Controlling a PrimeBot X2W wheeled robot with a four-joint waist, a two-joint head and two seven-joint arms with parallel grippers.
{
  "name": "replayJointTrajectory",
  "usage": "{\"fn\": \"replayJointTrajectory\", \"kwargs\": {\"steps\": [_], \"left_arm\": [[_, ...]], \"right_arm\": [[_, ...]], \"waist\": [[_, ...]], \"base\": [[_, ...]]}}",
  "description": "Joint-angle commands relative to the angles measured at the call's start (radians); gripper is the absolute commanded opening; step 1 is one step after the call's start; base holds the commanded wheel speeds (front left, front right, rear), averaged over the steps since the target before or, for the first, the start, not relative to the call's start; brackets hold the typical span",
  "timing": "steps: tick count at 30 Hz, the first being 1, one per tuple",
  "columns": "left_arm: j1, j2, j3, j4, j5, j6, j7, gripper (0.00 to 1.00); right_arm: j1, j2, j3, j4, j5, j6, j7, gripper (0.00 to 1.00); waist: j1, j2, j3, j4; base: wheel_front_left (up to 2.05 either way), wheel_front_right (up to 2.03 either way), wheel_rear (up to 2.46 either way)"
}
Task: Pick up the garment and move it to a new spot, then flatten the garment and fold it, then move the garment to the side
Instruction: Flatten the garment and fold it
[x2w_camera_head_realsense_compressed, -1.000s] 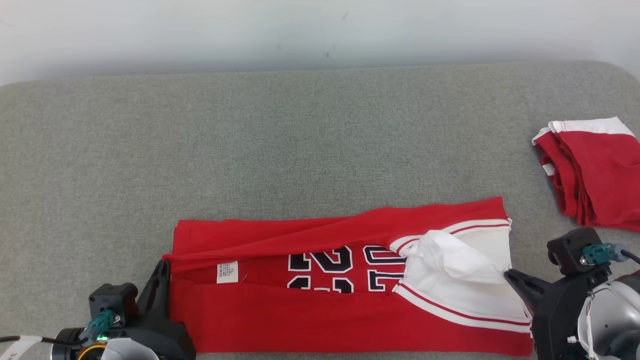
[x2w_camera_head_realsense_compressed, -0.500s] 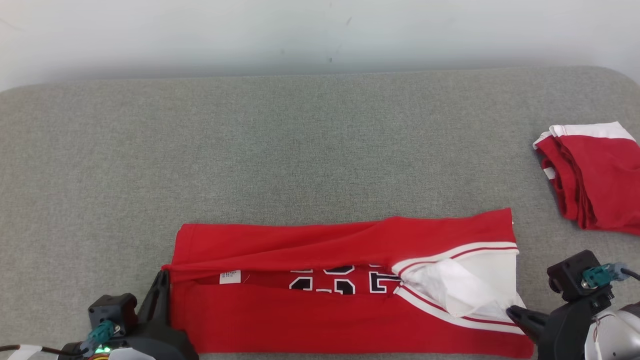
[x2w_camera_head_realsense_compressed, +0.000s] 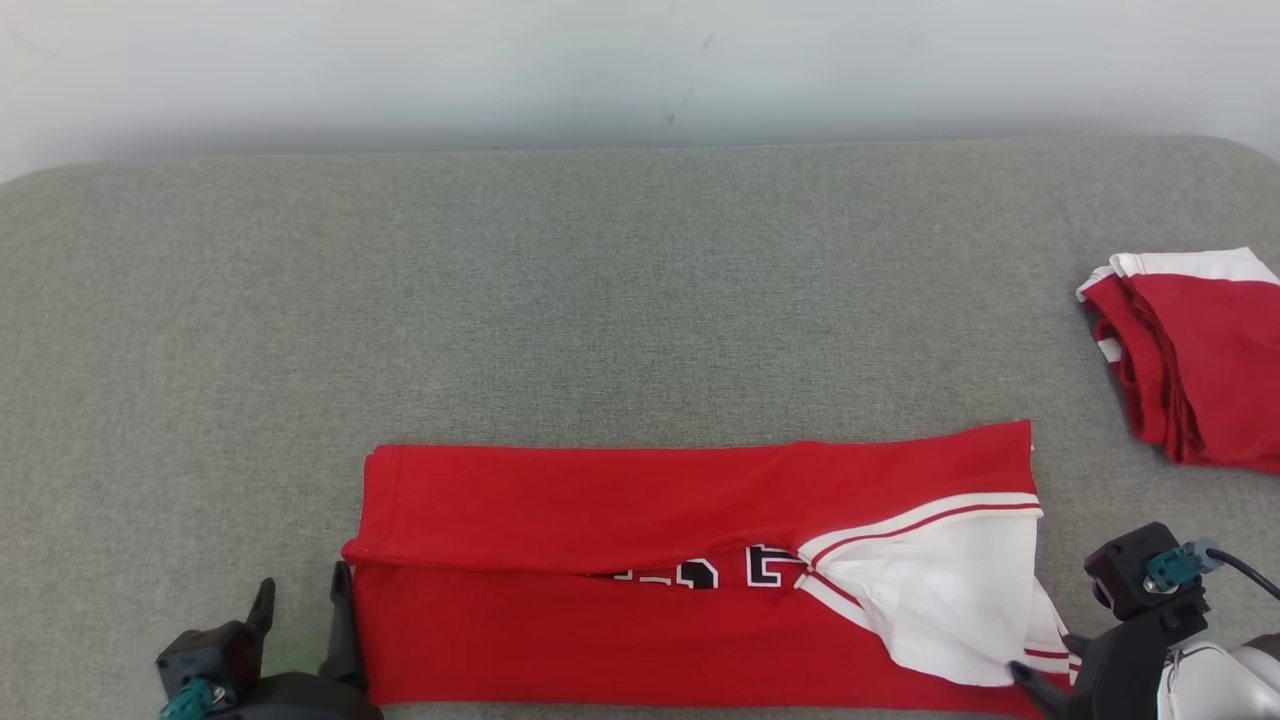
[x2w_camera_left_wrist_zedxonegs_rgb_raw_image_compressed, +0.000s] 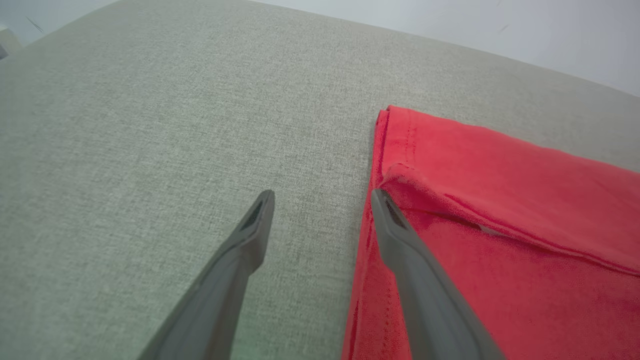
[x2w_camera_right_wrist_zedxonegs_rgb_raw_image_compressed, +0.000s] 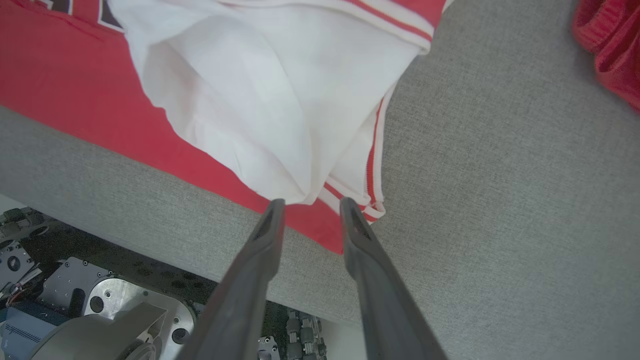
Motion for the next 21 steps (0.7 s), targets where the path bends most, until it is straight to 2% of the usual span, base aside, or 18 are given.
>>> {"fn": "replayJointTrajectory", "kwargs": {"steps": [1, 5, 10, 12, 16, 18, 21], "left_arm": [[0.016, -0.005, 0.012, -0.015, -0.009, 0.008, -0.019, 1.00], [0.032, -0.007, 0.036, -0.055, -0.010, 0.013, -0.049, 1.00], [0.062, -0.005, 0.077, -0.244, 0.083, -0.012, -0.074, 1.00], [0.091, -0.023, 0.097, -0.347, 0.137, -0.039, -0.073, 1.00], [0.140, -0.072, 0.123, -0.479, 0.222, -0.109, -0.073, 1.00], [0.165, -0.098, 0.131, -0.507, 0.251, -0.140, -0.073, 1.00], [0.188, -0.129, 0.146, -0.526, 0.278, -0.182, -0.073, 1.00]], "right_arm": [[-0.003, 0.018, -0.003, 0.003, -0.009, -0.003, -0.007, 1.00], [0.002, 0.038, -0.017, 0.004, -0.013, -0.003, -0.014, 1.00], [0.016, 0.102, -0.097, -0.038, -0.025, -0.003, -0.054, 1.00], [0.017, 0.171, -0.172, -0.037, -0.053, -0.003, -0.097, 1.00], [-0.001, 0.363, -0.330, 0.014, -0.148, -0.003, -0.198, 1.00], [-0.013, 0.404, -0.374, 0.057, -0.179, -0.003, -0.231, 1.00], [-0.026, 0.432, -0.396, 0.131, -0.213, -0.003, -0.268, 1.00]], "waist": [[0.0000, 0.0000, -0.003, 0.005], [0.0000, 0.0000, -0.008, 0.010], [0.0000, 0.0000, -0.025, 0.026], [0.0000, 0.0000, -0.036, 0.037], [0.0000, 0.0000, -0.053, 0.057], [0.0000, 0.0000, -0.057, 0.062], [0.0000, 0.0000, -0.062, 0.072]], "base": [[0.00, 0.00, 0.00], [0.00, 0.00, 0.00], [0.00, 0.00, 0.00], [0.00, 0.00, 0.00], [0.00, 0.00, 0.00], [0.00, 0.00, 0.00], [0.00, 0.00, 0.00]]}}
